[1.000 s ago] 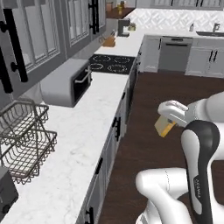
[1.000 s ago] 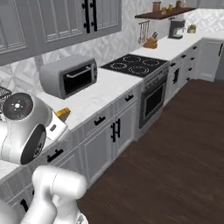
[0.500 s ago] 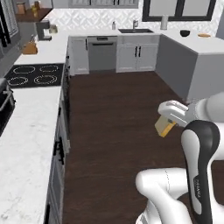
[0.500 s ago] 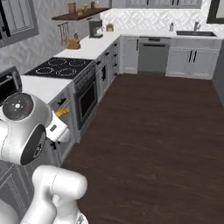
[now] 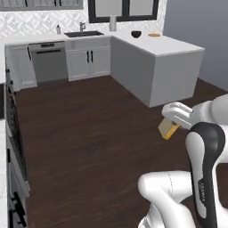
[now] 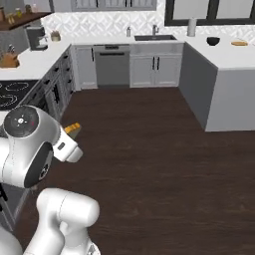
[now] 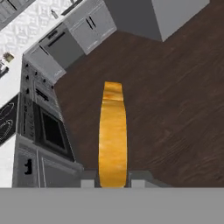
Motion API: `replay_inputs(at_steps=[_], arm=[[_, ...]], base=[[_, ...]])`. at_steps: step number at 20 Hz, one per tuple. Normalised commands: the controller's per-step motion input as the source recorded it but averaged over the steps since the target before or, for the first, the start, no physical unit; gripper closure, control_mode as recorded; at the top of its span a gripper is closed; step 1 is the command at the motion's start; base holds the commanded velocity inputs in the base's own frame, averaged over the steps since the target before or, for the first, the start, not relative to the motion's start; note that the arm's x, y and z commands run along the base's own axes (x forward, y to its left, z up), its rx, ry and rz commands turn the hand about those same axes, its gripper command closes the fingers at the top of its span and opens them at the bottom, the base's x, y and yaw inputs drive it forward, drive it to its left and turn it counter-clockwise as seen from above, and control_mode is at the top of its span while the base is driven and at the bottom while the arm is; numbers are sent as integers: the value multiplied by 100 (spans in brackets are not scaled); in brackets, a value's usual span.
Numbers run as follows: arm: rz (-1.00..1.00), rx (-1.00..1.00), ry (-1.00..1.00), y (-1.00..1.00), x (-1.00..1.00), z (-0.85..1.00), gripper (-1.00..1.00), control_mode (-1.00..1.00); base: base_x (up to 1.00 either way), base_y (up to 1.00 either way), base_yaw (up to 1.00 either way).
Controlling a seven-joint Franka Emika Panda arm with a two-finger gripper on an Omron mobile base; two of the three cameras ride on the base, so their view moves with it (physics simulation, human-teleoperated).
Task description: Start the toaster. Once the lever pops up, take the bread to the plate on the dining counter.
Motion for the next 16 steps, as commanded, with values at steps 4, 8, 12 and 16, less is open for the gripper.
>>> replay_inputs(at_steps=[4, 8, 12, 16], arm=[[0, 0, 0, 0, 0, 0, 100, 100], [0, 0, 0, 0, 0, 0, 100, 100], [0, 0, 0, 0, 0, 0, 100, 100], [0, 0, 0, 0, 0, 0, 100, 100]], base=[[100, -7, -41], [100, -8, -40], [100, -13, -37], [100, -19, -34]])
